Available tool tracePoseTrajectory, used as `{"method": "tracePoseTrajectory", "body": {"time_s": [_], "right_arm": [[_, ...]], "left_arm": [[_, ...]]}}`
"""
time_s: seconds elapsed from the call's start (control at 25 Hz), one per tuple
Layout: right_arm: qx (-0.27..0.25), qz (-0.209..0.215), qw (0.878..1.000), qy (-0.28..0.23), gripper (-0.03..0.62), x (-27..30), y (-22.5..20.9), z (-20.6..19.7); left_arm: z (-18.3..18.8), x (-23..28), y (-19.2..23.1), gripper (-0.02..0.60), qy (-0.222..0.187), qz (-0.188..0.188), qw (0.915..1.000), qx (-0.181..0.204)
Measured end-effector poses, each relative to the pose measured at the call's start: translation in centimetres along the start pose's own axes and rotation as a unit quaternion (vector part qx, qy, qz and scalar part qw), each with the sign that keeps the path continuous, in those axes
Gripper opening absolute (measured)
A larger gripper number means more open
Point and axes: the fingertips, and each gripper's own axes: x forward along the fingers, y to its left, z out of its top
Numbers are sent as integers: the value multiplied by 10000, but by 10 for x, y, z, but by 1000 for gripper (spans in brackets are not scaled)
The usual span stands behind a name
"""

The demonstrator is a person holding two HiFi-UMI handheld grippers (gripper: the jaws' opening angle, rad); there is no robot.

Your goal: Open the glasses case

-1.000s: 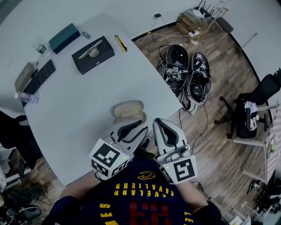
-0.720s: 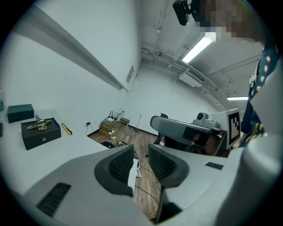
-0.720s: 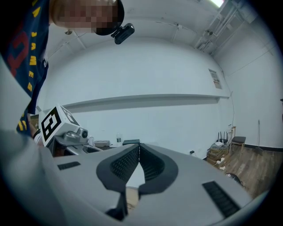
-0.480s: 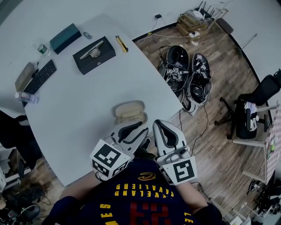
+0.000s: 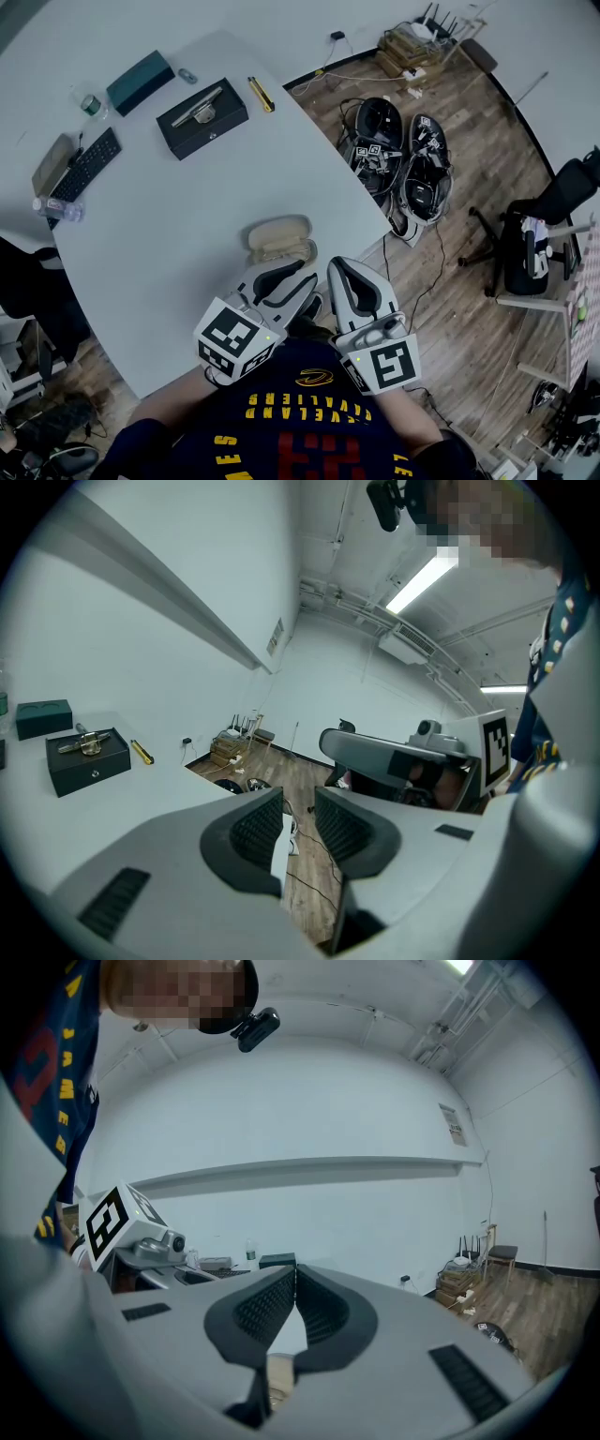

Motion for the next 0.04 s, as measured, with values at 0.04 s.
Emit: {"method": "tracePoseTrajectory", "body": {"time_s": [0.04], "right_arm": [[7,-3,10000,3,18,0,0,0]], "left_arm": [[0,0,0,117,2,-2,10000,-2]]}}
